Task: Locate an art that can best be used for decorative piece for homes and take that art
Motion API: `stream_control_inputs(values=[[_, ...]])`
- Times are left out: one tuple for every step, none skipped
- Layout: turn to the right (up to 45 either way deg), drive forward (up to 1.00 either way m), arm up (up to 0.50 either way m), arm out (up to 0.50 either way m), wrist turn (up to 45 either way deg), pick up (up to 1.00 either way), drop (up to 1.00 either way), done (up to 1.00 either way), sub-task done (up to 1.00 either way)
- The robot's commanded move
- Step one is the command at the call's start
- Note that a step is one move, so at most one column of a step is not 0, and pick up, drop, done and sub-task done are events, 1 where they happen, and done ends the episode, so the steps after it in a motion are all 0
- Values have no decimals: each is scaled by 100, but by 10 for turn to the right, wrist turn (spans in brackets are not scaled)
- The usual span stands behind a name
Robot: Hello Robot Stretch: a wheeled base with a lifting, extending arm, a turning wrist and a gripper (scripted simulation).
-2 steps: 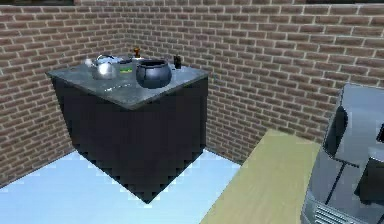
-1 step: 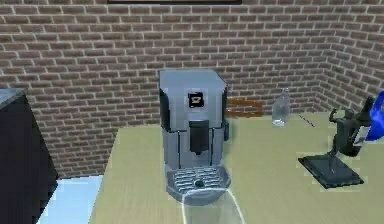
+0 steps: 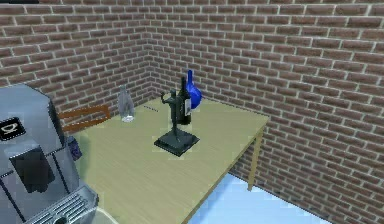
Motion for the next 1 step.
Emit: stream_control_inputs(values=[[90, 0, 0, 0, 0, 0, 0, 0, 0]])
